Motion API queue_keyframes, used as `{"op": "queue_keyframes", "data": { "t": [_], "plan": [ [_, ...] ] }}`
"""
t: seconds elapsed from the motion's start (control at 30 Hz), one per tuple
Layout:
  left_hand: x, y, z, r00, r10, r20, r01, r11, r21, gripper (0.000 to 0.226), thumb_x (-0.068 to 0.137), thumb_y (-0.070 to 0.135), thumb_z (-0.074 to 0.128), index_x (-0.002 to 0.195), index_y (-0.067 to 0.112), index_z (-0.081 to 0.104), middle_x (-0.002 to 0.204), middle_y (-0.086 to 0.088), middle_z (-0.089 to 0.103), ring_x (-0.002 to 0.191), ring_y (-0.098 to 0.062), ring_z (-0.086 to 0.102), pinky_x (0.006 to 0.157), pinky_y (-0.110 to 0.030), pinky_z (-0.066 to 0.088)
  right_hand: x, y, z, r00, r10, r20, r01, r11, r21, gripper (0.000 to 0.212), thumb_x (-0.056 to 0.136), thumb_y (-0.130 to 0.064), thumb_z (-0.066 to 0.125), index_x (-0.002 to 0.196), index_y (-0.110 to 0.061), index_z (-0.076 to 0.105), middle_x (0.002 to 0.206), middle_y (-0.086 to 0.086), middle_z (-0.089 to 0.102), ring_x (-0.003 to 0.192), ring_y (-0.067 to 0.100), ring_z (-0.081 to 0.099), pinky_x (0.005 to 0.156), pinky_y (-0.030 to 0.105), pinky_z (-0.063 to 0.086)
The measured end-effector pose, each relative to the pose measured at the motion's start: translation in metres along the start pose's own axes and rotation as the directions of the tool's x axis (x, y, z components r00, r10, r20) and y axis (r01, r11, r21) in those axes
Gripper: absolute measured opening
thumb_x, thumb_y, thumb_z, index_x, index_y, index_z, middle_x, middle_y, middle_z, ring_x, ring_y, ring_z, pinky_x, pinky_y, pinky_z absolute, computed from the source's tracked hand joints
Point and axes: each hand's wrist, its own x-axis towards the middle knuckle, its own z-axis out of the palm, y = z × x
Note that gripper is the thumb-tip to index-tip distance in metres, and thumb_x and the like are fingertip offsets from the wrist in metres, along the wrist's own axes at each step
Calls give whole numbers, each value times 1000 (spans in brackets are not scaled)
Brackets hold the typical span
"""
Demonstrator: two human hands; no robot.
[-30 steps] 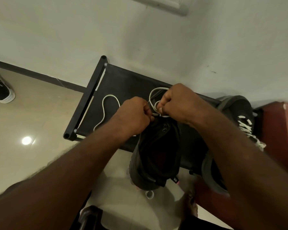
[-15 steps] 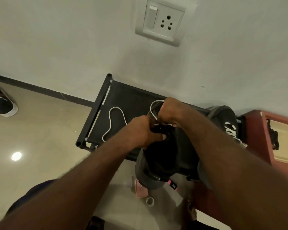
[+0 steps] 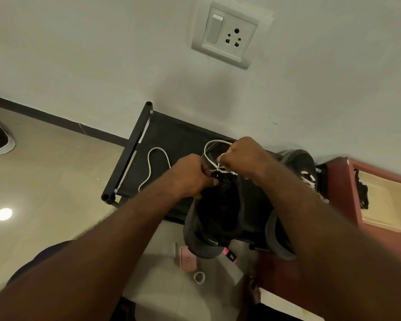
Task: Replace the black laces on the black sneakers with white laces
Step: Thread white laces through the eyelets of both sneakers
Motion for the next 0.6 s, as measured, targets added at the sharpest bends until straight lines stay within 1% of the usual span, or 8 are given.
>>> {"op": "queue_keyframes", "data": {
  "t": [0.1,0.17,0.2,0.23,0.3,0.43,0.5,0.6],
  "plan": [
    [9,-4,7,991,48,-125,-47,999,15,8,93,18,66,91,13,73,88,-7,71,79,-21,71,78,-40,61,-34,9,10,992,-106,-73,109,993,49,17,91,-20,64,80,-8,69,76,1,67,73,18,63,65,27,48],
    [12,-4,11,982,56,-180,-52,998,26,12,92,19,66,88,12,75,85,-7,71,79,-21,69,78,-40,60,-61,19,20,980,-152,-126,167,978,121,3,92,-21,66,93,-21,69,87,-12,67,81,5,63,70,14,48],
    [13,-3,12,978,57,-200,-53,998,24,16,92,22,67,83,11,74,80,-7,71,75,-21,68,76,-38,60,-74,25,24,976,-166,-138,188,968,167,13,92,-22,67,103,-28,65,96,-17,63,88,1,61,77,10,47],
    [14,-2,14,975,55,-215,-51,998,24,21,91,26,69,77,10,73,73,-7,69,70,-22,67,72,-36,60,-82,33,31,969,-184,-162,217,952,216,26,92,-23,68,115,-31,61,103,-20,59,97,-1,58,86,13,46],
    [14,0,18,971,44,-235,-38,999,34,31,87,33,72,70,7,69,66,-8,65,68,-25,66,64,-33,56,-90,47,43,955,-196,-222,253,930,267,37,92,-24,67,126,-32,55,110,-24,52,110,1,53,96,21,44],
    [19,1,27,963,22,-269,-6,998,61,42,82,38,76,55,18,51,57,-1,53,76,-32,68,56,-28,44,-85,63,64,948,-150,-280,247,903,352,44,93,-26,65,136,-26,53,123,-15,53,119,5,50,97,19,40],
    [21,2,28,956,10,-293,16,996,87,42,81,40,76,56,18,50,59,-5,55,77,-34,68,58,-30,46,-81,63,70,936,-157,-315,272,891,363,43,94,-24,64,136,-23,55,126,-14,53,121,4,46,99,16,35],
    [22,3,28,948,12,-317,33,990,136,34,82,37,73,63,16,55,71,-11,61,82,-35,67,67,-37,54,-70,59,71,901,-223,-372,335,903,270,34,97,-20,59,130,-18,61,126,-12,55,113,-4,38,94,3,24]
  ]
}}
